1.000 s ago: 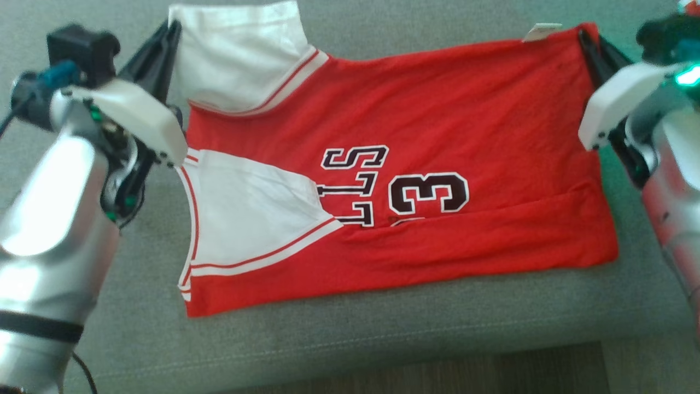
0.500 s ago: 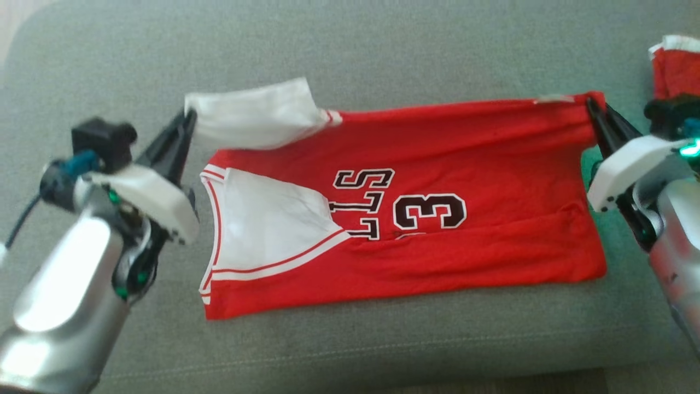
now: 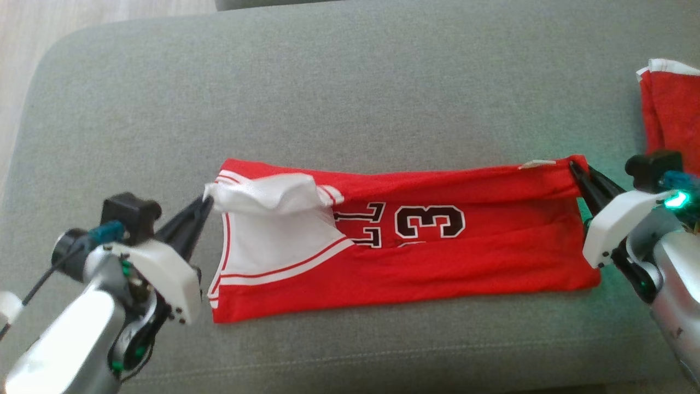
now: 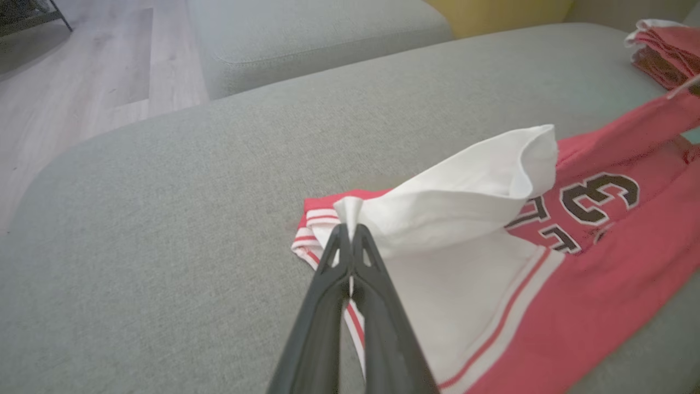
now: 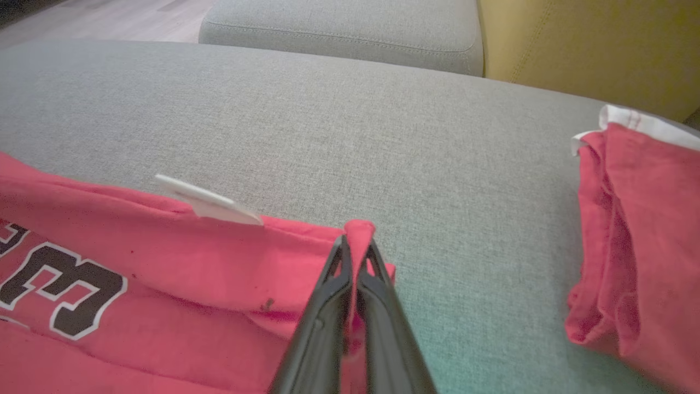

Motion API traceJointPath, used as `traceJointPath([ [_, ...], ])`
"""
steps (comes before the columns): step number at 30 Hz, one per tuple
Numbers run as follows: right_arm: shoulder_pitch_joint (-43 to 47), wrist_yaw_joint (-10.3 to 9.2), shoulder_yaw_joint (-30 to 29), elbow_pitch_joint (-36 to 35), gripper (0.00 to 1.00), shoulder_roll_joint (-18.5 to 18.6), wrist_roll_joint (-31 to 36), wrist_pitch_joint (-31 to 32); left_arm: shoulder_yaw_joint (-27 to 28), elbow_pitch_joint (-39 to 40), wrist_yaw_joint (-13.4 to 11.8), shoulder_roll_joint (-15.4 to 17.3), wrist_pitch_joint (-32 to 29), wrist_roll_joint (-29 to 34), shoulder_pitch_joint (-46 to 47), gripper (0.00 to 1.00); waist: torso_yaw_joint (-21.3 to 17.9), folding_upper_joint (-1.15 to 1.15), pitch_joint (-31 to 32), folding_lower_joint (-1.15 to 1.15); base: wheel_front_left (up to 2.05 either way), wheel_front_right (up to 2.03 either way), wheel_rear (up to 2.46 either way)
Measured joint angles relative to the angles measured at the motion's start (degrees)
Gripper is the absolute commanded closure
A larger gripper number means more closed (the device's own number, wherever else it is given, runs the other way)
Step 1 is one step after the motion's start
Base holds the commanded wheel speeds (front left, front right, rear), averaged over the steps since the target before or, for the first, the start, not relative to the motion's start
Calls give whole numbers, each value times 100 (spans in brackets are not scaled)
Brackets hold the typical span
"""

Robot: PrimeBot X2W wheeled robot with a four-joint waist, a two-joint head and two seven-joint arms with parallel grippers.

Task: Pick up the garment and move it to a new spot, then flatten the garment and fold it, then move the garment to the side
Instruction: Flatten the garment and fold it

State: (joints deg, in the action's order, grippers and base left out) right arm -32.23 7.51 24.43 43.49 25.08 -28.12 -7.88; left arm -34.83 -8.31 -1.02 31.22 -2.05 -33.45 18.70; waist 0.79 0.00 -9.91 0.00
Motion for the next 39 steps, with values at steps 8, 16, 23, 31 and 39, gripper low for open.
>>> traceJointPath([
  [8,470,0,-151,-602,100,135,-164,371,-188,375,0,283,-422,-55,-439,100,18,0,130,0,0,0,0],
  [16,1111,0,-477,-1240,0,289,-244,1255,-369,514,0,347,-697,-132,-589,0,38,0,173,0,0,0,0],
  [23,1485,0,-1692,-1939,0,232,170,1494,-285,548,-126,321,-568,-271,-638,0,63,0,216,0,0,0,0],
  [31,1611,0,-2753,-2944,0,-831,675,1274,587,642,-712,-63,602,-572,-679,0,94,0,343,0,0,0,0],
  [39,2132,0,-3362,-3351,0,-1954,1069,544,1222,565,-851,-928,1611,-945,-1003,0,146,0,435,0,0,0,0],
])
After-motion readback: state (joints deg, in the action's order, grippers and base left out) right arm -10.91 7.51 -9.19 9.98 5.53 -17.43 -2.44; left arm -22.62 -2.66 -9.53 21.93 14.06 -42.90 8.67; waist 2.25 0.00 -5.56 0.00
